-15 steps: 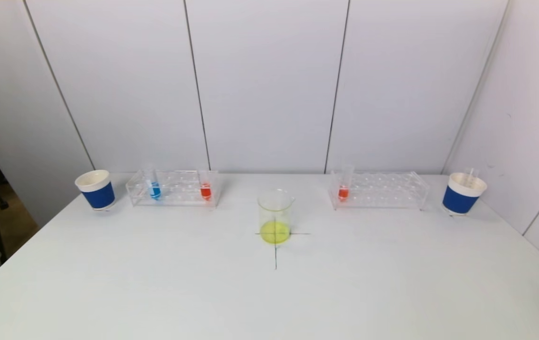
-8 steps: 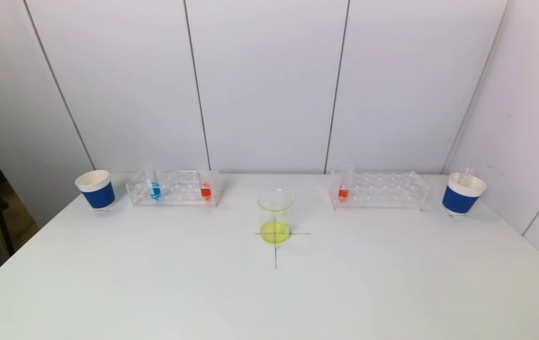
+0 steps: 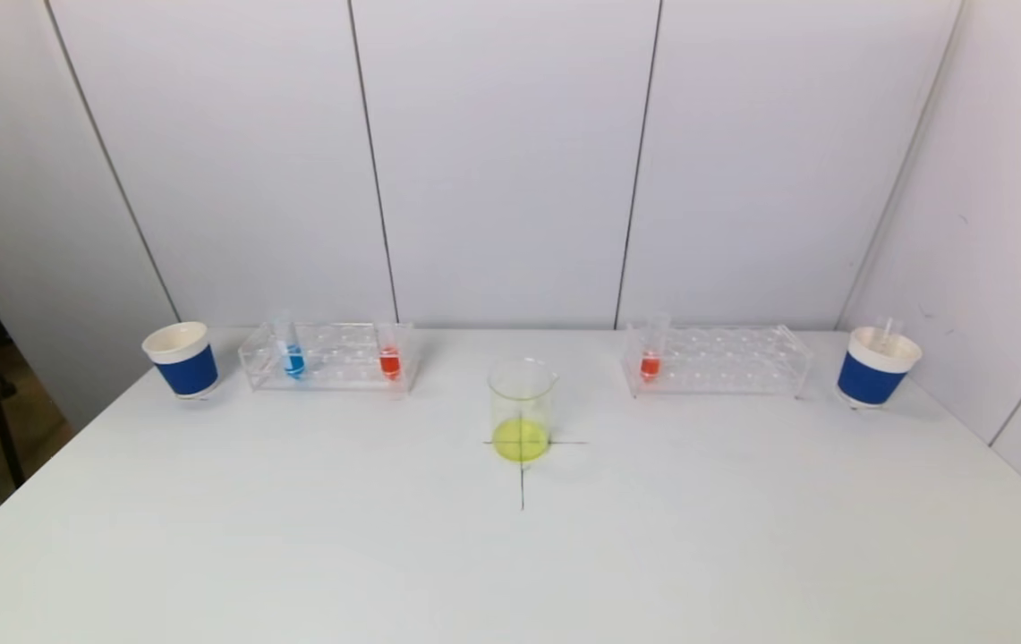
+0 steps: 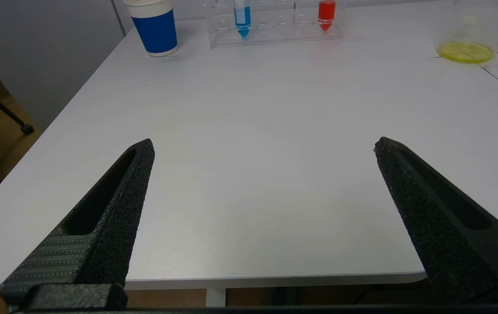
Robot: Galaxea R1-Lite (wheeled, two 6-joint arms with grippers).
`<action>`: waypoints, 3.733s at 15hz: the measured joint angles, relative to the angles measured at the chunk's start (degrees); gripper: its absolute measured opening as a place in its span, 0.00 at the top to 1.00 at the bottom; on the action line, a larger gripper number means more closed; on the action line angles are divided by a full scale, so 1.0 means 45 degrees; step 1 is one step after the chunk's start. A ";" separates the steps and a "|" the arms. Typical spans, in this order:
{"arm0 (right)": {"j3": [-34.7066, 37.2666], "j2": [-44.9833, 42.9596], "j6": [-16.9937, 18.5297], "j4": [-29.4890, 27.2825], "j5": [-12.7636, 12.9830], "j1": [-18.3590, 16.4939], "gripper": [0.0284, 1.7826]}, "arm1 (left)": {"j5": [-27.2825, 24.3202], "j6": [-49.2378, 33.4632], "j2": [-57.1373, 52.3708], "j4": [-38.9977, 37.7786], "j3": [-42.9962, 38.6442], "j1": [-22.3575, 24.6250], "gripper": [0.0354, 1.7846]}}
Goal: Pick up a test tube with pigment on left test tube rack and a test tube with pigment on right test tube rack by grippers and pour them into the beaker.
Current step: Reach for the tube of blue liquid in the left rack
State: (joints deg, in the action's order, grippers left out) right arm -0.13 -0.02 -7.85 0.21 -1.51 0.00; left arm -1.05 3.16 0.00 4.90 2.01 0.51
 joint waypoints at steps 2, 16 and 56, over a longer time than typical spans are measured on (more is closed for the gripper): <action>0.0019 -0.0019 0.0195 -0.0011 0.0019 0.0000 0.01 | 0.0003 0.0000 0.0000 0.0005 0.0000 0.0000 0.01; 0.0030 -0.0019 0.1514 0.0027 0.0160 0.0000 0.01 | 0.0000 -0.0005 0.0000 0.0000 0.0000 0.0000 0.01; 0.0030 -0.0016 0.1520 0.0022 0.0165 0.0000 0.01 | 0.0024 0.0049 0.0000 0.0000 0.0000 0.0000 0.01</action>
State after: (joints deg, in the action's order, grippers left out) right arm 0.00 -0.10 -1.01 0.30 -0.77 0.00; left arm -0.94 3.38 0.00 4.90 2.01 0.51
